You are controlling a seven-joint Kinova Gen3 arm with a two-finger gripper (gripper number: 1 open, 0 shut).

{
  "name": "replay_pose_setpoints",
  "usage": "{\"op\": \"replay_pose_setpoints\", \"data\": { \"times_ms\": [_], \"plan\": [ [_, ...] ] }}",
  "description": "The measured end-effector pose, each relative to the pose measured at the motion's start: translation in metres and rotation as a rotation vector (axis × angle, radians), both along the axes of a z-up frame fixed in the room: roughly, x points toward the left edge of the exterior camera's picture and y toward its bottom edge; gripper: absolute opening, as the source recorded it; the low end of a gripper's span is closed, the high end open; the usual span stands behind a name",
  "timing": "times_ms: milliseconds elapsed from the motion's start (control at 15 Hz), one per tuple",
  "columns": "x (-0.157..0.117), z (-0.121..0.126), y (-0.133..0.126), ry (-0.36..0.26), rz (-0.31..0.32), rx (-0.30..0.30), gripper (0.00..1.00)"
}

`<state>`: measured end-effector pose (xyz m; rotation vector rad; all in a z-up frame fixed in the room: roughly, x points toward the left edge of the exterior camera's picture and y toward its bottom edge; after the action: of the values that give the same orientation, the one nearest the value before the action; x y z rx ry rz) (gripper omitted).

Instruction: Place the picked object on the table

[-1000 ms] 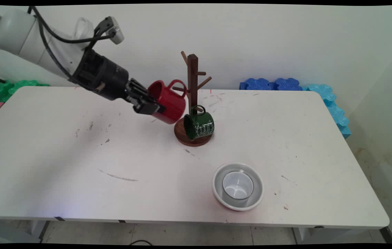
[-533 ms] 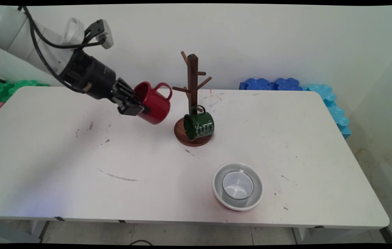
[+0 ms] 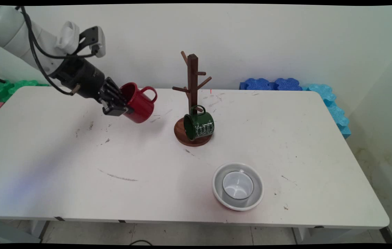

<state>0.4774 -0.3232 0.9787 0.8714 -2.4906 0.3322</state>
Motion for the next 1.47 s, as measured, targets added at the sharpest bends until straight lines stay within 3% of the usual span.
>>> {"op": "replay_pose_setpoints", "data": {
  "times_ms": [733, 1067, 1467],
  "plan": [
    [0.020, -0.040, -0.025, -0.192, -0.176, 0.011, 0.00],
    [0.018, -0.060, -0.039, -0.251, -0.241, 0.015, 0.00],
    [0.012, -0.080, -0.050, -0.290, -0.274, 0.024, 0.00]
  ]
}}
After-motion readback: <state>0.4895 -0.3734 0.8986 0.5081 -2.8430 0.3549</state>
